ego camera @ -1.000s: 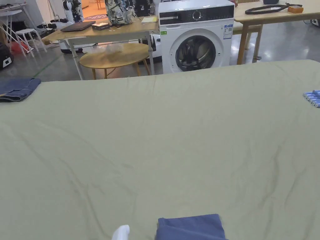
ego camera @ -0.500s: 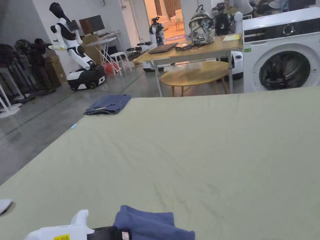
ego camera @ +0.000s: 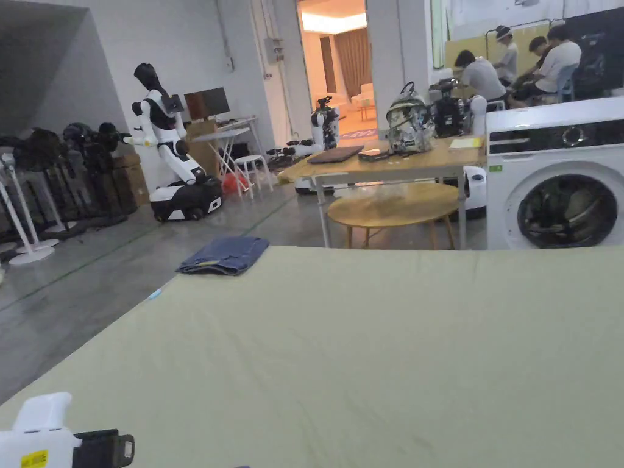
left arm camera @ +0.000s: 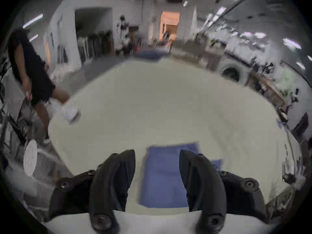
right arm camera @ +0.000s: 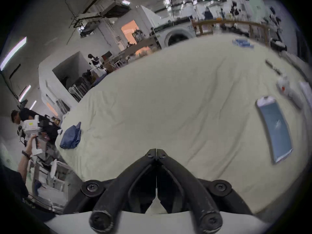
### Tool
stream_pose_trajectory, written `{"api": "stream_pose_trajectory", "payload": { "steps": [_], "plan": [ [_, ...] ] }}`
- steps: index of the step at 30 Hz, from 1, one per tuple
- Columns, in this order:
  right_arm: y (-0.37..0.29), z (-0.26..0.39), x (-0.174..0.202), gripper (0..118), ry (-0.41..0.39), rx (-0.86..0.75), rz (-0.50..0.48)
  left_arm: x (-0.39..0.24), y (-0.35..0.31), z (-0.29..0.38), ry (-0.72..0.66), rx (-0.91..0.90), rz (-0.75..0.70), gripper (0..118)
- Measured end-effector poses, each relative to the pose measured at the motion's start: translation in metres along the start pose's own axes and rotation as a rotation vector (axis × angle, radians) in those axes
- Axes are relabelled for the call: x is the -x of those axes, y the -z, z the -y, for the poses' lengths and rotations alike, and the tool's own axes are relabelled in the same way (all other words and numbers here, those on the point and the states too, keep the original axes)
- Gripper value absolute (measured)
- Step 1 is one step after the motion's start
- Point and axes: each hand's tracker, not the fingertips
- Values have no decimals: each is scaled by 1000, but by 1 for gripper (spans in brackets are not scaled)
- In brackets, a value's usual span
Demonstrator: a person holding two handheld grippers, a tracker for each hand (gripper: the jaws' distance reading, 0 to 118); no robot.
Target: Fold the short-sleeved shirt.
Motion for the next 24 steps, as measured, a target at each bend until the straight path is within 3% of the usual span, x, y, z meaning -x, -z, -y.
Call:
{"api": "stream_pose_trajectory", "payload": {
  "steps": [4, 8, 12, 15, 17, 20, 22, 24],
  "plan": [
    [-20, -34, 15, 0, -102, -211, 23, -66, -46, 5, -13, -193, 250, 53],
    [-33, -70, 38, 0, -181, -363, 68, -144, -72, 14, 110, -413, 304, 53],
    [-35, -94, 56, 0, -205, -464, 73, -220, -71, 29, 206, -551, 337, 52],
    [-37, -96, 72, 0, -253, -547, 106, -257, -66, 32, 161, -591, 404, 28],
    [-36, -96, 83, 0, -292, -580, 131, -272, -65, 35, 161, -582, 409, 0],
    [-35, -91, 89, 0, -294, -594, 157, -296, -65, 41, 248, -530, 329, 0],
    [-37, -83, 91, 0, -258, -647, 226, -302, -66, 54, 274, -564, 254, 0],
    [-41, -81, 89, 0, -258, -643, 199, -304, -66, 56, 275, -548, 269, 0]
  ]
}}
